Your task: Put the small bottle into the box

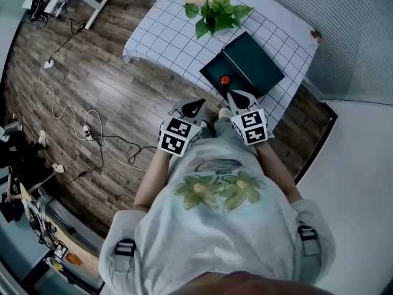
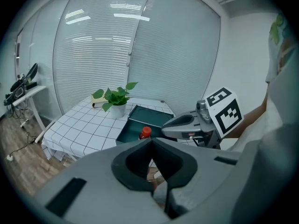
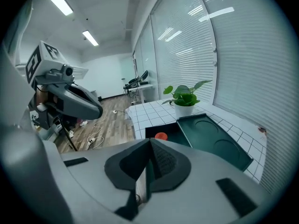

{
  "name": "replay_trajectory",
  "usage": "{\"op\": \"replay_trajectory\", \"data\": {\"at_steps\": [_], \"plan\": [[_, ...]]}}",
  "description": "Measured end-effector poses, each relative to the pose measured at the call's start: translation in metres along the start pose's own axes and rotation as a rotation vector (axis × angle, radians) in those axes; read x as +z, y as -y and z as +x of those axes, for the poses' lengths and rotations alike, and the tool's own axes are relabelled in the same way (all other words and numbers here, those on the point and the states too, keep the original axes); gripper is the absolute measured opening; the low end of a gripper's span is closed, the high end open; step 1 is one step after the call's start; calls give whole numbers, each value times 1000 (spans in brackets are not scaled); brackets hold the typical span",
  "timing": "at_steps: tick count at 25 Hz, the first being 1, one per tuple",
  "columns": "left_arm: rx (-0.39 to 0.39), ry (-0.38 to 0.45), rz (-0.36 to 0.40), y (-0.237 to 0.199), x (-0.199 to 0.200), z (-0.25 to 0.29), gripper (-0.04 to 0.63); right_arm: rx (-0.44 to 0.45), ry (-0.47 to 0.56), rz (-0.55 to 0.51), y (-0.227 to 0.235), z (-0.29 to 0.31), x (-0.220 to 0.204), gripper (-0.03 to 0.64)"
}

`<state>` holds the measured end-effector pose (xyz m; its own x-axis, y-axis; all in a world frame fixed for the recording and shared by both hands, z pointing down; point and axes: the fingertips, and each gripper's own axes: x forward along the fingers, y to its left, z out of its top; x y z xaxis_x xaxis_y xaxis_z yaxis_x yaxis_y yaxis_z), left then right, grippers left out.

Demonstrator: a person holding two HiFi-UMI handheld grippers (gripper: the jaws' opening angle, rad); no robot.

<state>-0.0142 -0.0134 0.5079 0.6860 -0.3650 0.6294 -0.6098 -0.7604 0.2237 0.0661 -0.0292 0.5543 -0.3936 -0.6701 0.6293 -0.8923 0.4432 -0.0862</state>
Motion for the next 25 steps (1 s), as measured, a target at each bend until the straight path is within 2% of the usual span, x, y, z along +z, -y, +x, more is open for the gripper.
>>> {"op": "replay_trajectory", "data": {"at_steps": [6,25], "plan": [[13,9,-27,-3,0,-1,6,-31,-16,-54,1,-2,-2,8],[21,17,-56,1,-2,-2,6,-13,-49,-52,-6,-1,-9,8]]}}
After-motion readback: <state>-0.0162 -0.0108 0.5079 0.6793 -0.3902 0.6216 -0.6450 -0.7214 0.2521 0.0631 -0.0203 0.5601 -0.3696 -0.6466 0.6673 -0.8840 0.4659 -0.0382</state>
